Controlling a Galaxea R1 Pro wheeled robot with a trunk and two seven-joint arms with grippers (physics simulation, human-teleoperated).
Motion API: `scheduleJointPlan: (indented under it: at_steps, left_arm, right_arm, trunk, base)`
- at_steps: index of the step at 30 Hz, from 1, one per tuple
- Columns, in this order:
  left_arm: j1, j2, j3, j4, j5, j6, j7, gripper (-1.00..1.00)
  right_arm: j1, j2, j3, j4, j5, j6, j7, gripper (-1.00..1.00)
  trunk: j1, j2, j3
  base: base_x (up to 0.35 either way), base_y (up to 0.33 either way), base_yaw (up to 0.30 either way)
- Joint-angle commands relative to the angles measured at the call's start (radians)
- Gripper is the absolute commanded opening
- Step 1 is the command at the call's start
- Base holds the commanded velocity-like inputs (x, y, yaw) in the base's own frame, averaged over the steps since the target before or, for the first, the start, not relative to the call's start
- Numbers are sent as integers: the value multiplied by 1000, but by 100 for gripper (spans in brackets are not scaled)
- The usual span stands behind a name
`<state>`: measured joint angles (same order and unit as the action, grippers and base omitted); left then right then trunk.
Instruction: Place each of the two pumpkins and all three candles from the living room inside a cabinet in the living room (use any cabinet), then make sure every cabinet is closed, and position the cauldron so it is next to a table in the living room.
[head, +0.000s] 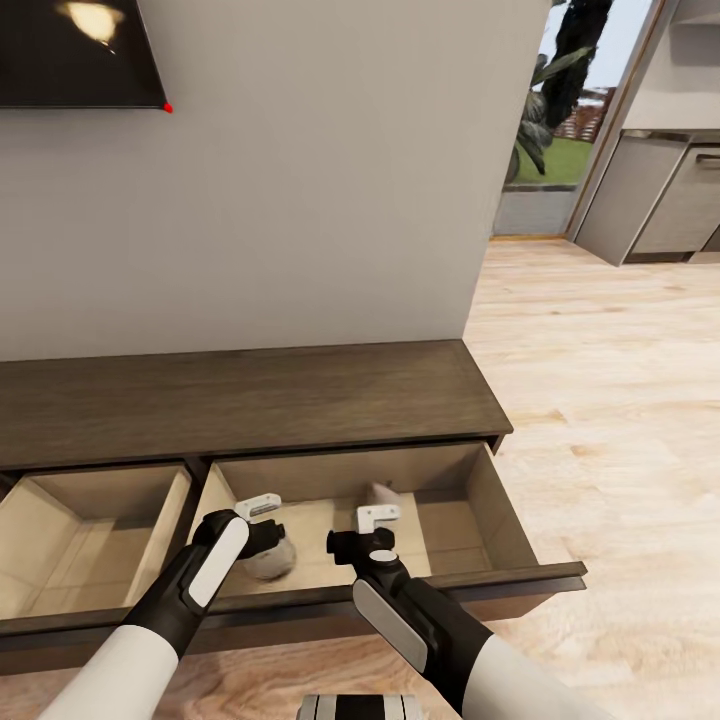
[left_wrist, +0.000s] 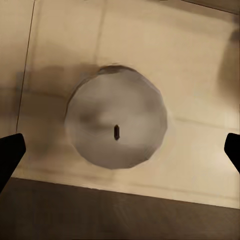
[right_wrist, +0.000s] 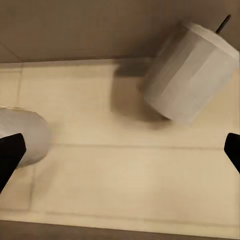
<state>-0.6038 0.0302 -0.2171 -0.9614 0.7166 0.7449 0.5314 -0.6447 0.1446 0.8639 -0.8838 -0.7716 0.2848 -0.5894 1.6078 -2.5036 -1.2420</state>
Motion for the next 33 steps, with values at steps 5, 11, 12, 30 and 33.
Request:
scheduleJointPlan:
  at_steps: [5, 11, 12, 30, 33]
  left_arm:
    - [-1, 1, -4, -2, 10, 1, 10, 100]
    - [-1, 2, -3, -9, 9, 1, 11, 100]
    - [-1, 2, -3, -14, 11, 1, 11, 100]
    - [-1, 5, 5, -51, 20, 1, 23, 100]
    - [-1, 5, 5, -51, 20, 1, 23, 100]
  right_arm:
    - [-1, 0, 3, -1, -5, 4, -6, 100]
    - [-1, 0, 3, -1, -5, 4, -5, 100]
    - [-1, 0, 3, -1, -5, 4, -5, 100]
    - [-1, -3, 0, -8, -4, 2, -4, 100]
    - [-1, -5, 0, -16, -3, 2, -6, 100]
  trunk:
    - [-2, 0, 11]
    - [-4, 2, 34]
    - [-5, 2, 38]
    - [-50, 81, 99]
    - [-62, 102, 109]
  base:
    - [0, 0, 0]
    - [0, 0, 0]
    - [0, 0, 0]
    - [-19, 0, 0]
    - [-103, 0, 0]
